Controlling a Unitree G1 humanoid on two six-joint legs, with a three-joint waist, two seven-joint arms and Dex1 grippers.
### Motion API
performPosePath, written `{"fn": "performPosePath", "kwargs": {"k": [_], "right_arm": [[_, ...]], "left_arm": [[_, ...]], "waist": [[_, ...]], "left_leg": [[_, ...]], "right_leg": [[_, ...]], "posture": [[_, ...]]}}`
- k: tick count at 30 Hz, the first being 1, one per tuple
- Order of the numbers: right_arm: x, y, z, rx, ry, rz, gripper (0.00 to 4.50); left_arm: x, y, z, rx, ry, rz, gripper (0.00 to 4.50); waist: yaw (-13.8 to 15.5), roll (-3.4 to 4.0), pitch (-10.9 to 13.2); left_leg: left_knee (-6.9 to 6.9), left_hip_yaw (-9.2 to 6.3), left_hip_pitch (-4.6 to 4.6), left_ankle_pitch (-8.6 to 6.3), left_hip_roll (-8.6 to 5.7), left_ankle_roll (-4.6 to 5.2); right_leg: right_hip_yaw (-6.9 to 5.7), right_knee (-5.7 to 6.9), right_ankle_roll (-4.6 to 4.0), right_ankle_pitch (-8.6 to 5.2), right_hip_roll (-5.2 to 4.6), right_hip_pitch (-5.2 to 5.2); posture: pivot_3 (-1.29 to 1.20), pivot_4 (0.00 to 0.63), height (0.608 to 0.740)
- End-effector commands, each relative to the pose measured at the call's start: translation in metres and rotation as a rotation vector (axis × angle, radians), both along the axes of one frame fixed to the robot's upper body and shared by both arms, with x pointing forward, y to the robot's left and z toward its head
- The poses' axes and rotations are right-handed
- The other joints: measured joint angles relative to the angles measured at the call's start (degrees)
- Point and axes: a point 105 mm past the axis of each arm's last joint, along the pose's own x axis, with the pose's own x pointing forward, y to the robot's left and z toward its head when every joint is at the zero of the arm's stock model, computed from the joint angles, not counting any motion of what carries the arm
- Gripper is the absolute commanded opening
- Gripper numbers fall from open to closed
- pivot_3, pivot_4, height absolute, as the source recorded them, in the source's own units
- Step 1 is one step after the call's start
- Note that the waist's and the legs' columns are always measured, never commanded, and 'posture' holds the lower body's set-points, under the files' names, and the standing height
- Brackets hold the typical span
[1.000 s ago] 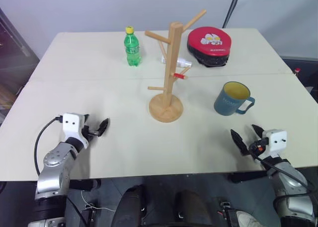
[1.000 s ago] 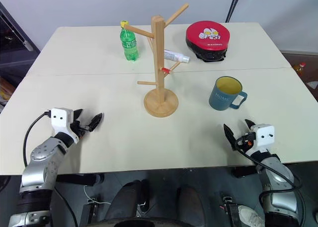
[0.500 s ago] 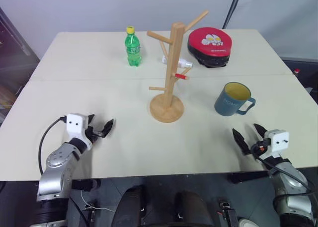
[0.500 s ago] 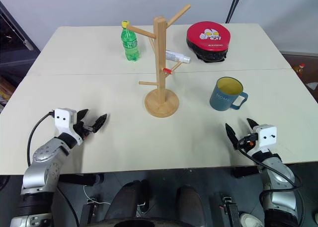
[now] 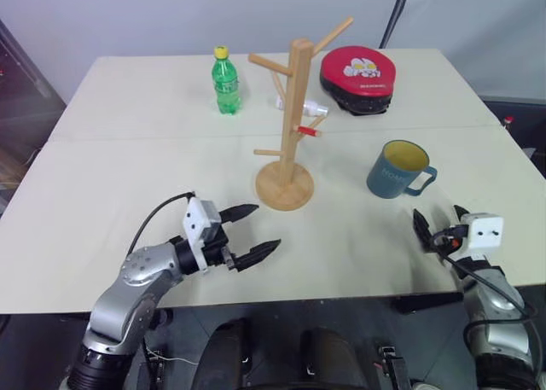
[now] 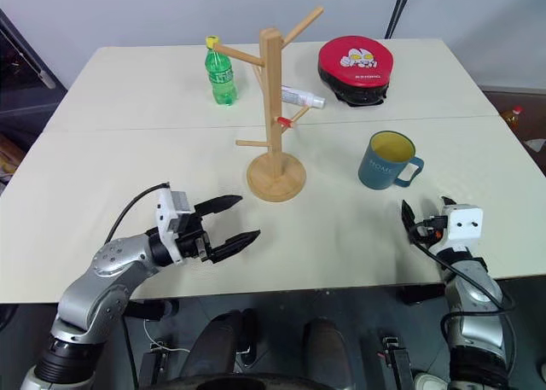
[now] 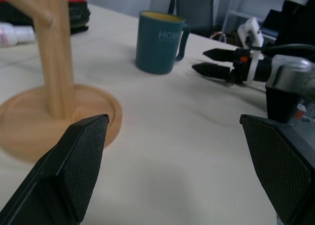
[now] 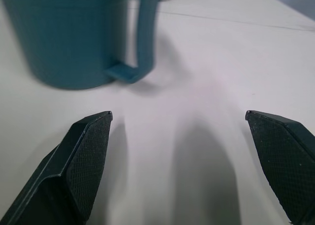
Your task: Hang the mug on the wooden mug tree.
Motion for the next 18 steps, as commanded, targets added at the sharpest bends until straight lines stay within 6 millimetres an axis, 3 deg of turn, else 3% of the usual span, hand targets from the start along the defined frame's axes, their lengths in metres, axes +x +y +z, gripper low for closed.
{"fn": "performPosePath", "kwargs": {"k": [1, 8, 18], "right_arm": [[0.006, -0.009, 0.009, -0.021, -0.037, -0.046, 4.49], [0.020, -0.007, 0.015, -0.021, -0.065, -0.035, 4.49], [0.022, -0.001, 0.014, -0.017, -0.088, 0.007, 4.49]], "left_arm": [[-0.007, -0.011, 0.011, -0.017, -0.034, -0.050, 4.50], [-0.009, -0.012, 0.011, -0.011, -0.038, -0.049, 4.50], [-0.009, -0.010, 0.011, -0.003, -0.045, -0.045, 4.50]], "waist": [[0.0, 0.01, 0.0], [-0.1, 0.01, 0.0], [0.0, 0.01, 0.0]], "left_leg": [[0.01, 0.01, 0.00, 0.01, 0.00, 0.01], [0.04, 0.02, 0.00, 0.03, 0.01, 0.05], [0.06, 0.02, 0.01, 0.04, 0.03, 0.06]], "right_leg": [[0.01, 0.00, 0.00, 0.00, 0.01, 0.01], [0.01, 0.05, 0.02, 0.01, 0.10, 0.02], [0.03, 0.05, 0.07, 0.03, 0.20, 0.04]], "posture": [[0.00, 0.150, 0.740], [0.00, 0.150, 0.740], [0.00, 0.150, 0.740]]}}
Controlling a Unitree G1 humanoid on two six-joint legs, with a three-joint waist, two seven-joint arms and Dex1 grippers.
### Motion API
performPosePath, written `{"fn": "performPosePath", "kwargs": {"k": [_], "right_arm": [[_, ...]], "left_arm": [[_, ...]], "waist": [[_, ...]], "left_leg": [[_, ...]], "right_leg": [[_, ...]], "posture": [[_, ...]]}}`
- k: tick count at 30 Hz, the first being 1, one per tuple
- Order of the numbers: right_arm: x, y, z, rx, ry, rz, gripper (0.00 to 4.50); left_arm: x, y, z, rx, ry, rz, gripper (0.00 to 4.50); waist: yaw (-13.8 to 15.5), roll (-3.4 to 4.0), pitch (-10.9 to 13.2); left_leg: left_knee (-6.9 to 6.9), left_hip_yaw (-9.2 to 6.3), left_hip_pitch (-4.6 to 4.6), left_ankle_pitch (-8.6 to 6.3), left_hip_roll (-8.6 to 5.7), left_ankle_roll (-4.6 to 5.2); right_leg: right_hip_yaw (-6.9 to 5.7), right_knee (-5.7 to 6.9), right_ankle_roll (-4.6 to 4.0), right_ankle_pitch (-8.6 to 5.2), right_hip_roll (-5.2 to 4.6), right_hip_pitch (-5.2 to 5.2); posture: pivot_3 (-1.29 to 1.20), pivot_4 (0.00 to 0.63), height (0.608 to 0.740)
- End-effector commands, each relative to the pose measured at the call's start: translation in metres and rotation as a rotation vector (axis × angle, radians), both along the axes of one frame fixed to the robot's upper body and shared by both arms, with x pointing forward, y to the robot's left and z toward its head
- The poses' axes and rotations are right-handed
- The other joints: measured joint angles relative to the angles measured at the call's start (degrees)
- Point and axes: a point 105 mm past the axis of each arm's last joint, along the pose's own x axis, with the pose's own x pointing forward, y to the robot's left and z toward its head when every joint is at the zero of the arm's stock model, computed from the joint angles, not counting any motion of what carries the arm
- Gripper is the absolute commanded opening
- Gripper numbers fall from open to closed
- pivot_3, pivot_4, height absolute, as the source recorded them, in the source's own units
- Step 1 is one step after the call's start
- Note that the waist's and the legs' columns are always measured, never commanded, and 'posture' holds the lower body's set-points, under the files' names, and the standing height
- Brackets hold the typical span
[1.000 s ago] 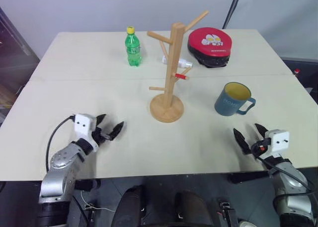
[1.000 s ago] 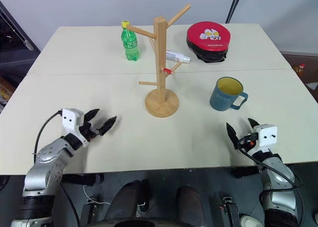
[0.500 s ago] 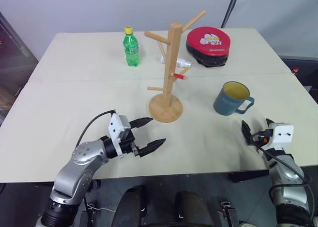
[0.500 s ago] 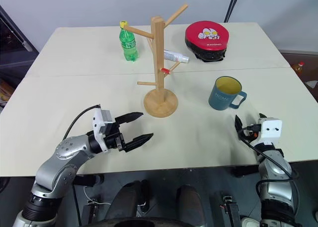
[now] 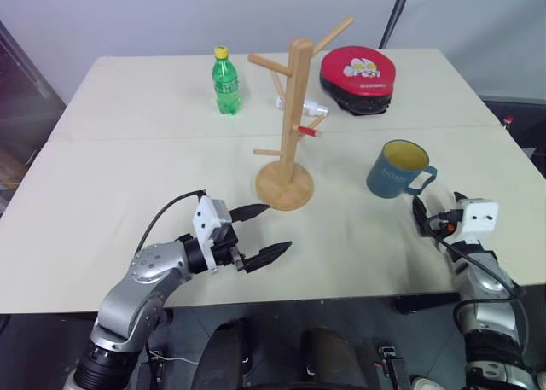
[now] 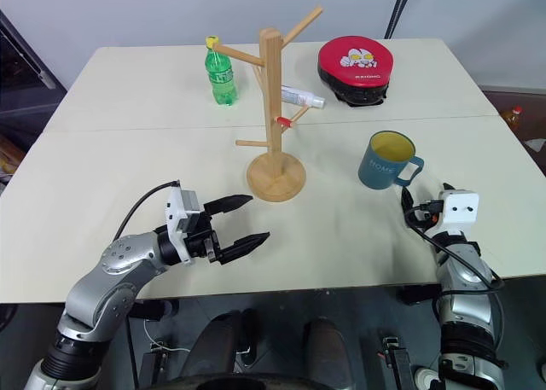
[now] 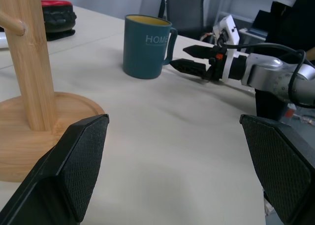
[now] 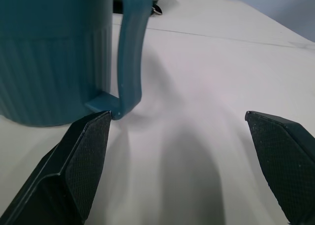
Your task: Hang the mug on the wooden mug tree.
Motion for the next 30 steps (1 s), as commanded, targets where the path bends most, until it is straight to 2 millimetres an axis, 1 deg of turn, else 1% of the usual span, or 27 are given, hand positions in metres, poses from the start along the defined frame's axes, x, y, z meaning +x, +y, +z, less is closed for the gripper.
{"fn": "performPosePath", "kwargs": {"k": [1, 6, 16, 23, 30], "right_arm": [[0.001, -0.002, 0.008, -0.006, -0.046, 0.005, 4.49], [0.005, -0.006, 0.010, -0.005, -0.062, -0.008, 4.49], [0.016, -0.002, 0.018, -0.006, -0.081, 0.013, 4.49], [0.025, 0.005, 0.028, -0.008, -0.099, 0.014, 4.49], [0.032, 0.016, 0.038, 0.003, -0.114, 0.049, 4.49]], "left_arm": [[-0.006, -0.002, 0.011, -0.009, -0.052, -0.020, 4.50], [-0.006, -0.004, 0.012, -0.008, -0.059, -0.033, 4.50], [-0.009, -0.005, 0.013, -0.015, -0.072, -0.040, 4.50], [-0.009, -0.005, 0.013, -0.010, -0.077, -0.045, 4.50], [-0.008, -0.006, 0.012, -0.012, -0.078, -0.049, 4.50]], "waist": [[0.0, 0.00, 0.0], [-0.1, 0.00, 0.0], [-0.2, 0.00, 0.0], [-0.8, 0.01, 0.0], [-0.8, 0.01, 0.0]], "left_leg": [[0.00, 0.00, 0.00, 0.00, 0.00, 0.00], [0.02, 0.00, 0.01, 0.00, 0.03, 0.00], [0.03, 0.01, 0.02, 0.00, 0.06, 0.00], [0.04, 0.00, 0.03, 0.01, 0.06, 0.00], [0.05, 0.00, 0.03, 0.01, 0.07, -0.01]], "right_leg": [[0.00, 0.00, 0.00, 0.00, 0.01, 0.00], [0.03, 0.01, 0.02, 0.01, 0.09, 0.01], [0.07, 0.03, 0.04, 0.02, 0.19, 0.00], [0.07, 0.05, 0.15, 0.08, 0.20, 0.01], [0.08, 0.09, 0.15, 0.08, 0.21, 0.00]], "posture": [[0.00, 0.150, 0.740], [0.00, 0.150, 0.740], [0.00, 0.150, 0.740], [0.00, 0.150, 0.740], [0.00, 0.150, 0.740]]}}
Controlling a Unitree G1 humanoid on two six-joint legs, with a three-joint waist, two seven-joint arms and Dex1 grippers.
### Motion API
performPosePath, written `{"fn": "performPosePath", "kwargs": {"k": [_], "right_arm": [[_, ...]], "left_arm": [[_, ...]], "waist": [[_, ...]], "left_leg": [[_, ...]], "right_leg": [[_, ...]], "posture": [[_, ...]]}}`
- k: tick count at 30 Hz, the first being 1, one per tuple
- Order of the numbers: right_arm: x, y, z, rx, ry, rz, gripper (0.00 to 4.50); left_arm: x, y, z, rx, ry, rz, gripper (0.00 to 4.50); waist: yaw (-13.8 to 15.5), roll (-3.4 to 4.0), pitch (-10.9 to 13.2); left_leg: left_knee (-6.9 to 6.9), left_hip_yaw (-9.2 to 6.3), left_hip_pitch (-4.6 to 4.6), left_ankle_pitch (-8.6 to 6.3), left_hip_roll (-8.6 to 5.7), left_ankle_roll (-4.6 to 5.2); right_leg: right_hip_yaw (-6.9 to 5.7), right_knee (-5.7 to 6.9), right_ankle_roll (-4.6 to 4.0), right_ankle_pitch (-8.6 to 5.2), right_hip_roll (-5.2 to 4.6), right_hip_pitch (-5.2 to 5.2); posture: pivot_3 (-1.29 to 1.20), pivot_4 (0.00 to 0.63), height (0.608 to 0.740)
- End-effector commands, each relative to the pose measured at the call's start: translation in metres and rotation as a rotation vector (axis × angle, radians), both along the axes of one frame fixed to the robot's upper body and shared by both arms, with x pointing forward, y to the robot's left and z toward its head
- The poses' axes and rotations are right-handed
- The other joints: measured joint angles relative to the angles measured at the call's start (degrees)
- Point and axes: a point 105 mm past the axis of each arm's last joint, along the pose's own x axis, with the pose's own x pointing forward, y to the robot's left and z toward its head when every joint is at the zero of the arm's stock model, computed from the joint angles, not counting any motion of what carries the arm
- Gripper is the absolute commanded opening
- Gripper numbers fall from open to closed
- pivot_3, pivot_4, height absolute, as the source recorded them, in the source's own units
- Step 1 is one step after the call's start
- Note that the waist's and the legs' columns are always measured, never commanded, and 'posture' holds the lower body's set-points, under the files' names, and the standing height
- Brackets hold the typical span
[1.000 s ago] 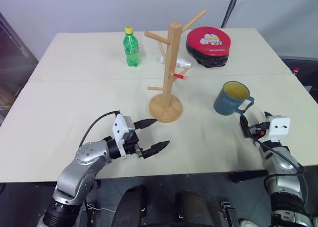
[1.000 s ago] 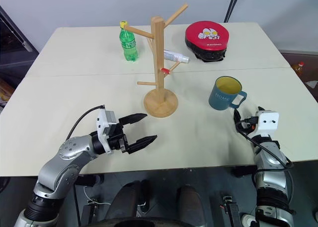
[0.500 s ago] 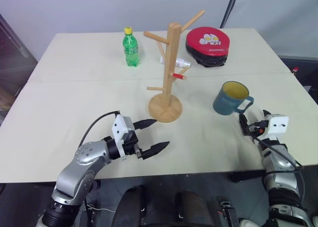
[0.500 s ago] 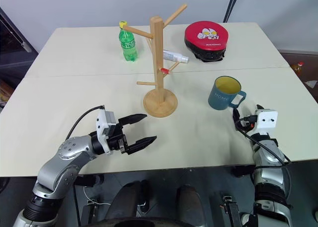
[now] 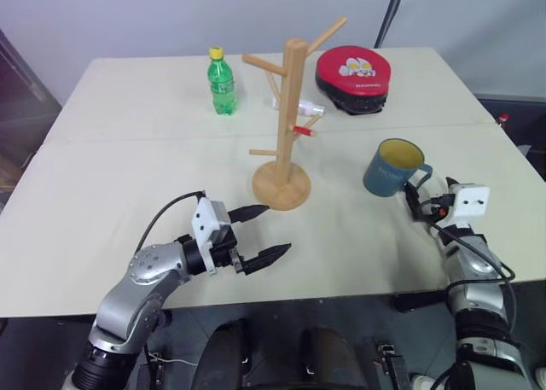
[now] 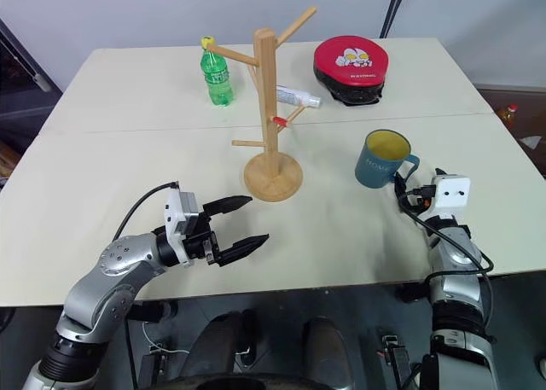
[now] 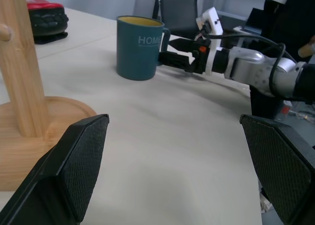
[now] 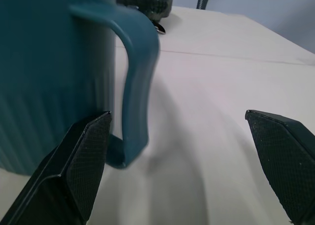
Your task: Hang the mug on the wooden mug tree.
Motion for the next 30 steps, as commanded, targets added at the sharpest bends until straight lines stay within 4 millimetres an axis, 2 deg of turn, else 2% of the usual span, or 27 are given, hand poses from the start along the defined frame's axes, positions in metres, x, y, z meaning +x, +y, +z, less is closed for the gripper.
{"fn": "performPosePath", "kwargs": {"k": [1, 4, 7, 10, 17, 22, 28, 30], "right_arm": [[0.005, 0.008, 0.023, 0.000, -0.068, 0.031, 4.25], [0.007, 0.017, 0.026, 0.021, -0.068, 0.071, 3.16], [0.007, 0.026, 0.027, 0.032, -0.060, 0.105, 1.40], [0.006, 0.032, 0.027, 0.042, -0.054, 0.126, 0.07], [0.001, 0.048, 0.029, 0.017, -0.021, 0.194, 0.07], [-0.001, 0.053, 0.037, -0.029, -0.028, 0.211, 0.07], [0.003, 0.052, 0.036, 0.009, 0.009, 0.206, 0.07], [0.006, 0.052, 0.036, 0.012, 0.016, 0.200, 0.73]], "left_arm": [[-0.005, -0.005, 0.012, -0.013, -0.063, -0.031, 4.50], [-0.004, -0.005, 0.012, -0.015, -0.063, -0.028, 4.50], [-0.004, -0.005, 0.011, -0.016, -0.064, -0.026, 4.50], [-0.003, -0.005, 0.011, -0.018, -0.066, -0.025, 4.50], [-0.003, -0.006, 0.011, -0.026, -0.066, -0.022, 4.50], [-0.004, -0.007, 0.011, -0.032, -0.058, -0.026, 4.50], [-0.004, -0.007, 0.011, -0.036, -0.050, -0.027, 4.50], [-0.004, -0.007, 0.011, -0.037, -0.050, -0.025, 4.50]], "waist": [[0.0, 0.00, 0.0], [0.0, 0.00, 0.0], [0.0, 0.00, 0.0], [0.0, 0.04, 0.0], [0.0, 0.04, 0.0], [0.0, 0.06, 0.0], [0.0, 0.06, 0.0], [0.0, 0.06, 0.0]], "left_leg": [[0.00, 0.00, 0.00, 0.00, 0.00, 0.00], [0.00, 0.00, 0.00, 0.00, 0.01, 0.00], [0.00, 0.00, 0.00, 0.00, 0.01, 0.00], [0.01, 0.00, 0.00, 0.00, 0.01, 0.00], [0.01, 0.00, 0.00, 0.00, 0.02, 0.00], [0.01, 0.00, 0.00, 0.00, 0.04, 0.00], [0.01, 0.00, 0.00, 0.00, 0.04, 0.00], [0.01, 0.00, 0.00, 0.00, 0.04, 0.00]], "right_leg": [[0.00, 0.00, 0.00, 0.00, 0.00, 0.00], [0.01, 0.02, 0.00, 0.00, 0.00, -0.01], [0.01, 0.02, 0.00, 0.00, 0.00, -0.01], [0.01, 0.02, 0.01, 0.00, -0.01, -0.01], [0.02, 0.03, 0.00, 0.00, -0.04, 0.00], [0.02, 0.03, 0.00, 0.00, -0.02, -0.03], [0.03, 0.03, 0.00, 0.00, -0.03, -0.03], [0.03, 0.03, 0.00, 0.00, -0.02, -0.03]], "posture": [[0.00, 0.150, 0.740], [0.00, 0.150, 0.740], [0.00, 0.150, 0.740], [0.00, 0.150, 0.740], [0.00, 0.150, 0.740], [0.00, 0.150, 0.740], [0.00, 0.150, 0.740], [0.00, 0.150, 0.740]]}}
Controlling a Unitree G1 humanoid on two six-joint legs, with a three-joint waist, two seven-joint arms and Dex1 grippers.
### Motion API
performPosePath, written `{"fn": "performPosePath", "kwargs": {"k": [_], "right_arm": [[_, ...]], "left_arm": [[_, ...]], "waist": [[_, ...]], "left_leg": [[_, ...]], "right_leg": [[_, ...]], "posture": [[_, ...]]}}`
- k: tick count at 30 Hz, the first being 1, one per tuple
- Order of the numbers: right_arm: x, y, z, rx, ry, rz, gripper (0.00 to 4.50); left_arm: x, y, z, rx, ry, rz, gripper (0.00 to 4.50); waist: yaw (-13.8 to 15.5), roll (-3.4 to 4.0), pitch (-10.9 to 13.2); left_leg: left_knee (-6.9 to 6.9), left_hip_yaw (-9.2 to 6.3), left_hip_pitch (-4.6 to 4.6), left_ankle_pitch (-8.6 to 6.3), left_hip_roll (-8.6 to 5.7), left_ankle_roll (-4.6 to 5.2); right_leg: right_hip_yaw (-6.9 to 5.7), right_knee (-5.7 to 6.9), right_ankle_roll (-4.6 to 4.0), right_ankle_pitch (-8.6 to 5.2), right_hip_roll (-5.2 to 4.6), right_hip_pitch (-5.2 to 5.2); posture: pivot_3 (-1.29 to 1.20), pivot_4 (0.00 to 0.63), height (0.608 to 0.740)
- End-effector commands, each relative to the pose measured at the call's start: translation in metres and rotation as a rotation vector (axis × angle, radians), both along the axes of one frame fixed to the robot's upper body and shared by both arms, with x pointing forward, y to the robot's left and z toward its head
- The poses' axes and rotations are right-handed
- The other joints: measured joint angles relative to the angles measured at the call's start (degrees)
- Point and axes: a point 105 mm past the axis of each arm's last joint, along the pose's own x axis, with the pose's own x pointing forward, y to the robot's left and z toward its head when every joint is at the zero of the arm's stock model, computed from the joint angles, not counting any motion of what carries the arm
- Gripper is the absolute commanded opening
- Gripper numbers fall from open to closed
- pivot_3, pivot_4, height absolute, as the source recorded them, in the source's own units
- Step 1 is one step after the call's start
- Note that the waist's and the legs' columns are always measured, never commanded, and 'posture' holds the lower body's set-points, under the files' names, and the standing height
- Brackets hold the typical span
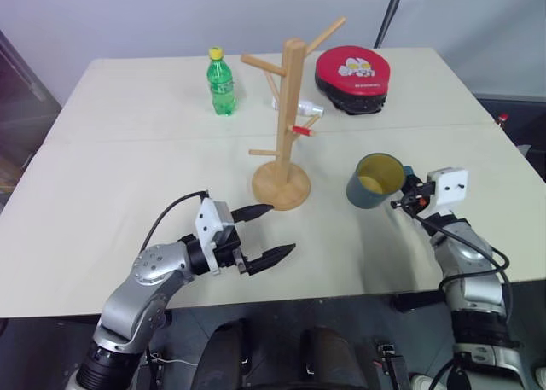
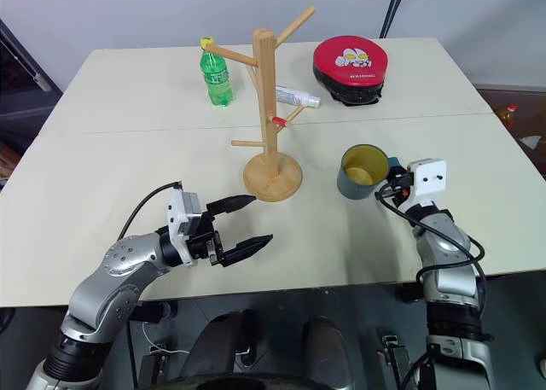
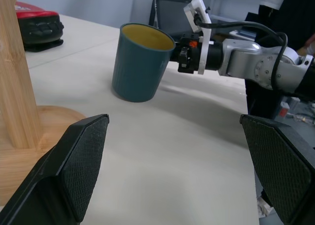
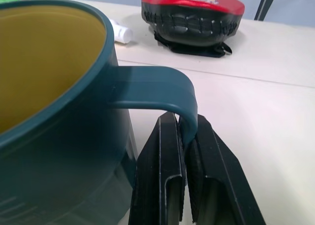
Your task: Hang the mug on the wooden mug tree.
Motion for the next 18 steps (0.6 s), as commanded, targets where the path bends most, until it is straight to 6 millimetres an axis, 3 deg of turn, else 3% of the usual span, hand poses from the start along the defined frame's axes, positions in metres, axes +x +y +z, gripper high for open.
{"fn": "performPosePath", "kwargs": {"k": [1, 5, 18], "right_arm": [[0.004, 0.001, 0.012, -0.005, -0.029, -0.001, 1.04], [0.006, 0.000, 0.010, -0.018, -0.022, -0.009, 2.97], [0.005, -0.010, -0.005, 0.018, 0.011, -0.045, 2.97]], "left_arm": [[-0.003, -0.003, 0.009, -0.021, -0.032, -0.015, 4.50], [-0.003, -0.002, 0.009, -0.019, -0.035, -0.009, 4.50], [0.000, -0.001, 0.010, -0.009, -0.050, -0.008, 4.50]], "waist": [[0.0, 0.00, 0.0], [0.0, 0.00, 0.0], [0.0, 0.00, 0.0]], "left_leg": [[0.00, 0.00, 0.00, 0.00, 0.00, 0.00], [0.00, 0.01, 0.00, 0.00, 0.00, 0.00], [0.00, 0.02, -0.01, 0.00, -0.01, 0.00]], "right_leg": [[0.00, 0.00, 0.00, 0.00, 0.00, 0.00], [0.00, 0.00, 0.00, 0.00, 0.02, -0.01], [0.00, 0.01, 0.01, 0.00, 0.06, -0.01]], "posture": [[0.00, 0.150, 0.740], [0.00, 0.150, 0.740], [0.00, 0.150, 0.740]]}}
